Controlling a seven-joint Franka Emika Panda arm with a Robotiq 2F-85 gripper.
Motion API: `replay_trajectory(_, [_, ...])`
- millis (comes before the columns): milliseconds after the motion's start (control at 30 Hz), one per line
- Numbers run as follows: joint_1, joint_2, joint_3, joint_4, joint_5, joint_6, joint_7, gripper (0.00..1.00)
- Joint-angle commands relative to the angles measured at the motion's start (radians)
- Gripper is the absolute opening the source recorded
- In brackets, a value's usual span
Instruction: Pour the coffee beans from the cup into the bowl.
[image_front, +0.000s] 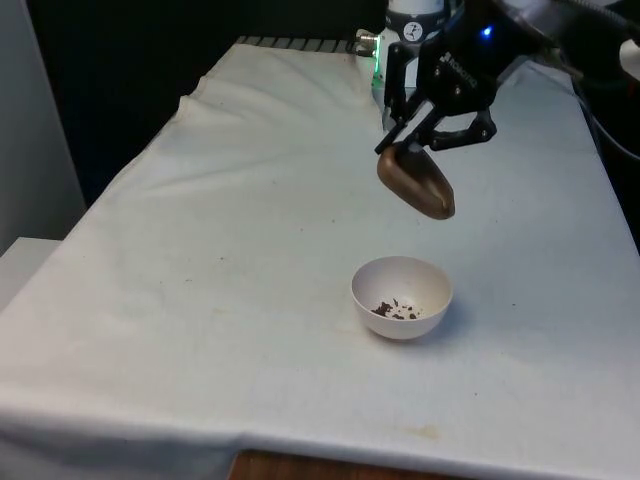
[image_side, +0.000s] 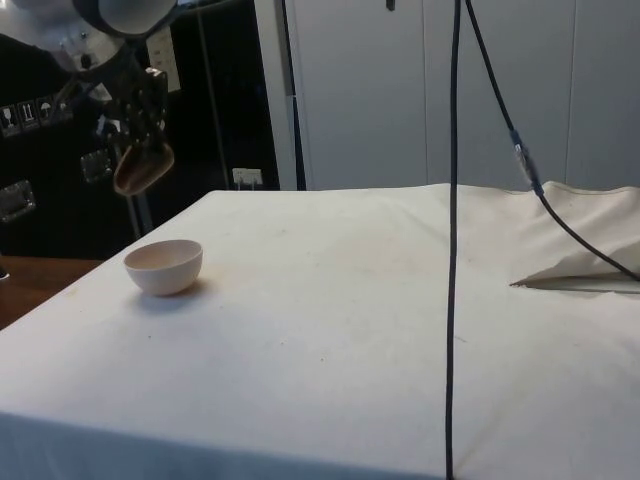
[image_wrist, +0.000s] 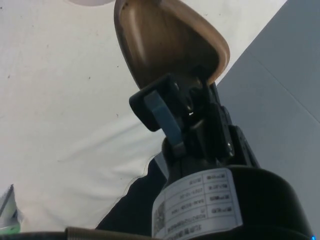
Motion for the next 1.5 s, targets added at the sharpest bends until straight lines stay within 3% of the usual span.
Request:
replay_trajectory(0, [-0.014, -0.026, 0.011, -0.037, 0.007, 0.028, 0.011, 0.00])
replay_trajectory(33, [-0.014, -0.028, 0.010, -0.037, 0.009, 0.028, 0.012, 0.00])
replay_trajectory(67, [0.000, -0.006, -0.003, 0.000, 0.005, 0.000, 0.000, 0.00])
replay_trajectory(100, [-0.014, -0.032, 0.008, -0.038, 0.012, 0.028, 0.013, 0.00])
replay_trajectory(133, [-0.015, -0.034, 0.007, -0.039, 0.013, 0.028, 0.014, 0.00])
replay_trajectory(333, [-0.015, -0.041, 0.000, -0.039, 0.027, 0.036, 0.021, 0.00])
replay_trajectory(367, [0.000, -0.016, -0.012, 0.000, 0.019, 0.006, 0.007, 0.00])
replay_trajectory(400, [-0.015, -0.043, -0.002, -0.039, 0.034, 0.043, 0.025, 0.00])
replay_trajectory(500, [-0.016, -0.045, -0.006, -0.040, 0.046, 0.050, 0.030, 0.00])
replay_trajectory(700, [-0.016, -0.048, -0.016, -0.049, 0.069, 0.068, 0.038, 0.00])
replay_trajectory(733, [0.000, -0.022, -0.029, -0.004, 0.062, 0.035, 0.022, 0.00])
replay_trajectory(767, [-0.017, -0.048, -0.021, -0.055, 0.078, 0.076, 0.042, 0.00])
replay_trajectory(1000, [-0.016, -0.055, -0.049, -0.082, 0.118, 0.114, 0.047, 0.00])
replay_trajectory(1033, [-0.001, -0.023, -0.062, -0.033, 0.112, 0.087, 0.031, 0.00])
replay_trajectory(1067, [-0.015, -0.056, -0.052, -0.084, 0.122, 0.117, 0.047, 0.00])
replay_trajectory(1367, [-0.011, -0.057, -0.058, -0.083, 0.128, 0.117, 0.059, 0.00])
replay_trajectory(1400, [0.000, -0.027, -0.067, -0.036, 0.124, 0.092, 0.042, 0.00])
replay_trajectory(1433, [-0.010, -0.055, -0.059, -0.080, 0.127, 0.115, 0.060, 0.00])
replay_trajectory(1467, [-0.009, -0.054, -0.060, -0.078, 0.126, 0.113, 0.060, 0.00])
